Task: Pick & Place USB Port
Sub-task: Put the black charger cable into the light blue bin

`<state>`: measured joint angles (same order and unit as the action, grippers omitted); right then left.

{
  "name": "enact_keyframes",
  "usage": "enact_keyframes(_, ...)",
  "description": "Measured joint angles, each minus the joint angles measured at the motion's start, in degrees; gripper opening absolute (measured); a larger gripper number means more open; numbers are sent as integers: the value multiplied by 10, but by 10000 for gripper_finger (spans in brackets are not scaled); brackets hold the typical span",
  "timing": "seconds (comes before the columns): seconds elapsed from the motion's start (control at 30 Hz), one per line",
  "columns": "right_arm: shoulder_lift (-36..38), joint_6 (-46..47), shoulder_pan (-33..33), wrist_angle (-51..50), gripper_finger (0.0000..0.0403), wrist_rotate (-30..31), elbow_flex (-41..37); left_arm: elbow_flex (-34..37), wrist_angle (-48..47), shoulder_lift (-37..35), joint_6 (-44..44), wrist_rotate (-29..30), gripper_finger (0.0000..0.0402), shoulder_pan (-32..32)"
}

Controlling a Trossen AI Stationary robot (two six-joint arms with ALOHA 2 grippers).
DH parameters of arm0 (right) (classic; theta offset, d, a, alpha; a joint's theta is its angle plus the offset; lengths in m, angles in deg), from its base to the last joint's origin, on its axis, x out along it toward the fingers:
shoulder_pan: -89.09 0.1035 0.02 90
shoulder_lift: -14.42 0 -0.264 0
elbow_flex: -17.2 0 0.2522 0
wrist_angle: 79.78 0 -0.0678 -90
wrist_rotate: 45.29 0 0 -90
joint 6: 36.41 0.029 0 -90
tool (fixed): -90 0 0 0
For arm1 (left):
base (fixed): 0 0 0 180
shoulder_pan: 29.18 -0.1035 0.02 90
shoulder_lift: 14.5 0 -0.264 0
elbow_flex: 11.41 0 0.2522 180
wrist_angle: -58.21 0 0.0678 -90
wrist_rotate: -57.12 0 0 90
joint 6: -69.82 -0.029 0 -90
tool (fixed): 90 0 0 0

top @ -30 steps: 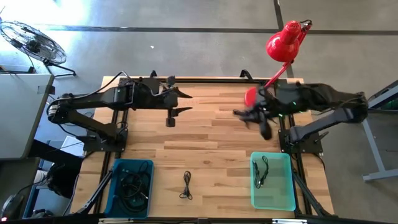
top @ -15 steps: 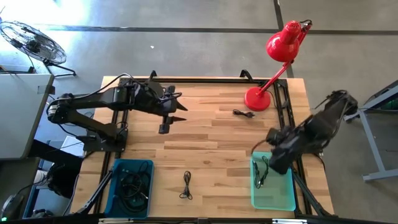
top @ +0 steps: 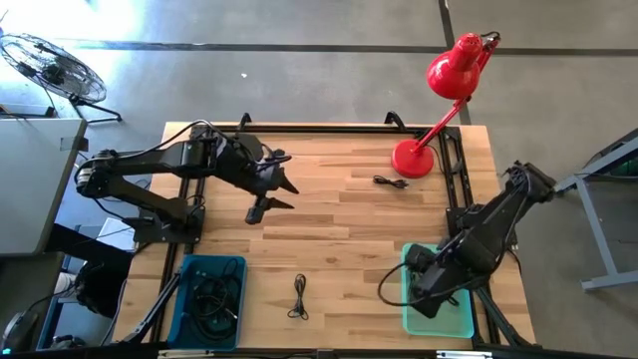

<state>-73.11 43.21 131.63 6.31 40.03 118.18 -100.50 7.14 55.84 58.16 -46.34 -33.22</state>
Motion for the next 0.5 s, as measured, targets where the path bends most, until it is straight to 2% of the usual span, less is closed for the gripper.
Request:
enact_keyframes(0.07,-12,21,8,-6,46,-14,-2,0,-6,0,0,-7,179,0)
enact_keyframes(0.13,-20,29,16,7,46,-53,-30,0,-7,0,-3,-15,179,0)
enact_keyframes(0.3,-22,48,22,147,46,-108,-167,0,-8,0,-18,-36,179,0)
enact_keyframes(0.37,-22,57,21,184,46,-105,-214,0,-8,0,-19,-41,179,0)
enact_keyframes(0.5,-21,90,21,179,51,-59,-269,0,-19,0,-23,-41,179,0)
